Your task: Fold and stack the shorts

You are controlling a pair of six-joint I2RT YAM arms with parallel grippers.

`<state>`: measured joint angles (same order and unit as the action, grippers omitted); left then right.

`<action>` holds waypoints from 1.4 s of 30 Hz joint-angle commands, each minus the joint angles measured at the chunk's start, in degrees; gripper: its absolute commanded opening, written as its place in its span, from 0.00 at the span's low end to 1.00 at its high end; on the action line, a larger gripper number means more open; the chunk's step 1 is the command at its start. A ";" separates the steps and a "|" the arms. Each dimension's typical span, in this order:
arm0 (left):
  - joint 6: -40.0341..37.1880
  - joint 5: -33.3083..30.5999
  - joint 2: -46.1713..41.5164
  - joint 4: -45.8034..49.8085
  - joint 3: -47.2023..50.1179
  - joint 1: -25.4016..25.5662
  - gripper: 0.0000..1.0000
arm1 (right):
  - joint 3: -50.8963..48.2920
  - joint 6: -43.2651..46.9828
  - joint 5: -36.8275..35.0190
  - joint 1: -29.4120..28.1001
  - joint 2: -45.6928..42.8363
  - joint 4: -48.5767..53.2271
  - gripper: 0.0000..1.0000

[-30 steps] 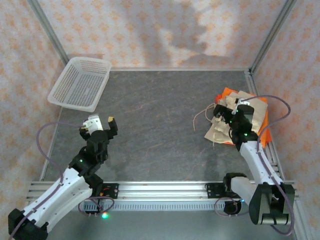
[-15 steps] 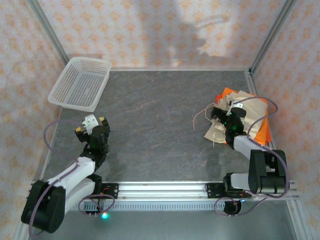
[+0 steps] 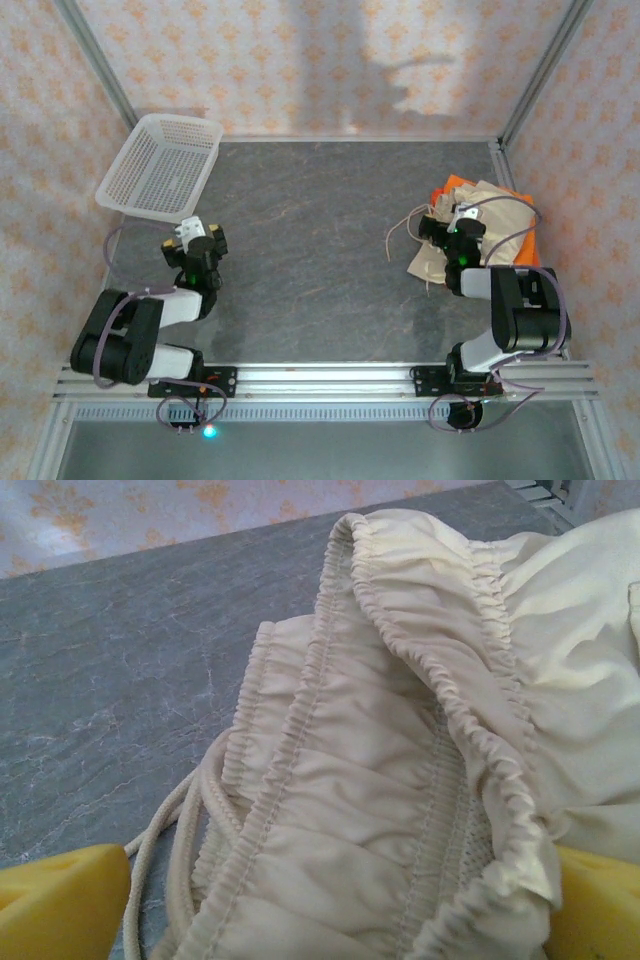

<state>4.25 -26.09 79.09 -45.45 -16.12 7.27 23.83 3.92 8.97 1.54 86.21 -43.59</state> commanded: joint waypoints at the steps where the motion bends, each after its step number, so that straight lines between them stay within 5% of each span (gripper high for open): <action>1: -3.37 4.70 2.54 -3.05 -3.27 -0.46 1.00 | -0.50 0.57 1.03 -0.62 0.81 -1.88 0.99; 4: -4.51 5.63 7.44 -8.14 -3.32 -0.50 1.00 | -0.50 0.47 1.10 -0.57 0.86 -2.01 0.99; 8: -3.16 6.44 6.43 1.15 -7.08 -0.88 1.00 | -0.45 0.51 1.03 -0.58 0.87 -1.93 0.99; 18: -2.44 7.95 6.67 0.84 -7.21 -2.30 1.00 | 0.07 -0.69 -5.52 -1.61 0.94 -1.09 0.99; 42: -2.40 8.48 6.69 1.31 -7.44 -2.43 1.00 | 0.16 -0.75 -5.58 -1.64 1.06 -0.88 0.99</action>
<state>1.63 -18.13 85.93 -45.32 -22.48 5.21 23.83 3.70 4.60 0.14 86.63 -44.03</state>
